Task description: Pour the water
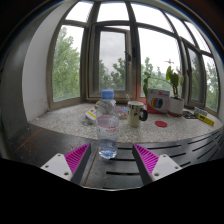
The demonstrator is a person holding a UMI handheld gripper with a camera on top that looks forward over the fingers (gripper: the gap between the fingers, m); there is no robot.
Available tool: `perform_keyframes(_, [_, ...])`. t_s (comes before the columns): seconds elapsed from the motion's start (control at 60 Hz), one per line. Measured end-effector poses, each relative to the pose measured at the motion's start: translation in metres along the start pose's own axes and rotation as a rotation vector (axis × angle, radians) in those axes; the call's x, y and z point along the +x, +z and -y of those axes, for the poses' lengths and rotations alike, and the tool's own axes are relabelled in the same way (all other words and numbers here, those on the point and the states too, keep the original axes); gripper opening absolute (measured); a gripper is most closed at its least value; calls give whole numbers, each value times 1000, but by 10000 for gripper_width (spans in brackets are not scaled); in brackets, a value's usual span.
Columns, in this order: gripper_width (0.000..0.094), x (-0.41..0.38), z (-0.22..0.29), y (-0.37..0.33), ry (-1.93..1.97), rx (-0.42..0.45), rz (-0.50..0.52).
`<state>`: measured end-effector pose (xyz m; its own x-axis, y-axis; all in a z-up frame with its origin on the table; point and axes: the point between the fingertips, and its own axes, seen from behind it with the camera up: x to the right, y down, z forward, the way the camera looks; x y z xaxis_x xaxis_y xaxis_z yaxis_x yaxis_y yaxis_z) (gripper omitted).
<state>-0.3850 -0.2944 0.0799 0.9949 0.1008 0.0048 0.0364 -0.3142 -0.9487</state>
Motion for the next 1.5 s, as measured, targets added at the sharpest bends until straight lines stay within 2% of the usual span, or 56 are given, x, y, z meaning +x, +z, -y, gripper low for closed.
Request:
perform_keyframes(0.117, [847, -17, 22, 57, 17, 30, -25])
perform_keyframes(0.2, [806, -19, 36, 85, 14, 72, -65])
perform_keyframes(0.267, [739, -11, 44, 102, 5, 111, -98])
perform_keyframes(0.317, [647, -8, 41, 112, -9, 108, -121])
perform_keyframes(0.35, [568, -7, 39, 116, -12, 108, -126])
perform_keyframes(0.383, [554, -8, 44, 116, -5, 134, -120])
perform_keyframes(0.55, [300, -5, 48, 114, -5, 155, -136])
perform_keyframes(0.6, [266, -7, 52, 113, -10, 162, -126])
perform_keyframes(0.717, [266, -20, 62, 108, 0, 169, -67])
perform_keyframes(0.8, [267, -35, 83, 103, 37, 195, 2])
perform_keyframes(0.9, [267, -56, 132, 99, 135, 260, 105])
perform_keyframes(1.033, [267, -72, 225, 92, 407, 390, 306])
perform_keyframes(1.117, [267, -74, 277, 92, 622, 438, 457])
perform_keyframes(1.3, [266, -45, 345, 124, 1276, 422, 805])
perform_keyframes(1.383, [266, -23, 353, 152, 1558, 404, 871])
perform_keyframes(1.5, [267, 12, 342, 194, 1876, 377, 893])
